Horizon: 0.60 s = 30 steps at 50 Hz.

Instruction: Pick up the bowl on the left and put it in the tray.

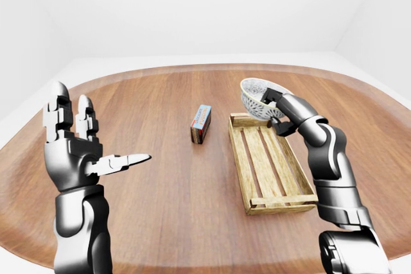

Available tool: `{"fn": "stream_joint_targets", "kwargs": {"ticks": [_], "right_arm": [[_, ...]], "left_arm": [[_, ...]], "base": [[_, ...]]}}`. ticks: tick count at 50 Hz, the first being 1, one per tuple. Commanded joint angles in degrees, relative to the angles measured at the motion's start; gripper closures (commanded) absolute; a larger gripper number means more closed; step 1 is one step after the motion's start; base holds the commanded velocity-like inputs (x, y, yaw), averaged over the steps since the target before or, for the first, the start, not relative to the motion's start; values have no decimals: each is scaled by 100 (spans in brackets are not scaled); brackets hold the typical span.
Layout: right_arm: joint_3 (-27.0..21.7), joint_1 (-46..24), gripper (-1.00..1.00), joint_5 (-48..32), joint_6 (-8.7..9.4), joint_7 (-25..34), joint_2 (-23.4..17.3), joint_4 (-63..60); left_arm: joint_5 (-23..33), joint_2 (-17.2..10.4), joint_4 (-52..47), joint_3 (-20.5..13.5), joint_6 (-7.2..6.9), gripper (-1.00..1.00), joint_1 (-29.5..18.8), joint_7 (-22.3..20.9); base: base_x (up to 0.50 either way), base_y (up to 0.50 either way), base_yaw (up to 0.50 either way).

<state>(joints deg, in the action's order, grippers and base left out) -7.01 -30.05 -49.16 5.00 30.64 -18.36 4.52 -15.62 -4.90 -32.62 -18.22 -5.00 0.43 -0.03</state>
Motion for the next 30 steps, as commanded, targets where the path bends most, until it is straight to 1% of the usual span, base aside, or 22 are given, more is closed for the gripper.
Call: {"fn": "stream_joint_targets", "kwargs": {"ticks": [1, 7, 14, 16, 20, 25, 28, 30], "right_arm": [[-20, 161, 100, 54, 0, -437, -10, 280], [8, 203, 100, -21, 0, -631, 17, 595], [114, 160, 100, -194, 0, -698, 59, 859], [89, 140, 100, -113, 0, -679, 100, 921], [90, 125, 100, -55, 0, -860, 109, 1159], [99, 162, 100, 72, 0, -958, 123, 1293], [110, 168, 100, 110, 0, -1035, 121, 1403], [102, 162, 100, 135, 0, -1085, 101, 1474]], "left_arm": [[6, 8, 25, -3, 0, -100, 10, -10], [3, 14, 66, -2, 0, -100, 31, -24], [22, 27, 52, 25, 0, -100, 51, -23], [19, 25, 44, 20, 0, -100, 43, -19], [30, 21, 103, 25, 0, -100, 29, -28], [-35, -15, -58, -19, 0, -100, -16, 25], [15, 29, 7, 21, 0, -100, 48, -16], [-23, -9, -120, -1, 0, -100, -11, 34]], "base": [[0, 0, 0], [0, 0, 0], [0, 0, 0], [0, 0, 0], [0, 0, 0], [0, 0, 0], [0, 0, 0], [0, 0, 0]]}}
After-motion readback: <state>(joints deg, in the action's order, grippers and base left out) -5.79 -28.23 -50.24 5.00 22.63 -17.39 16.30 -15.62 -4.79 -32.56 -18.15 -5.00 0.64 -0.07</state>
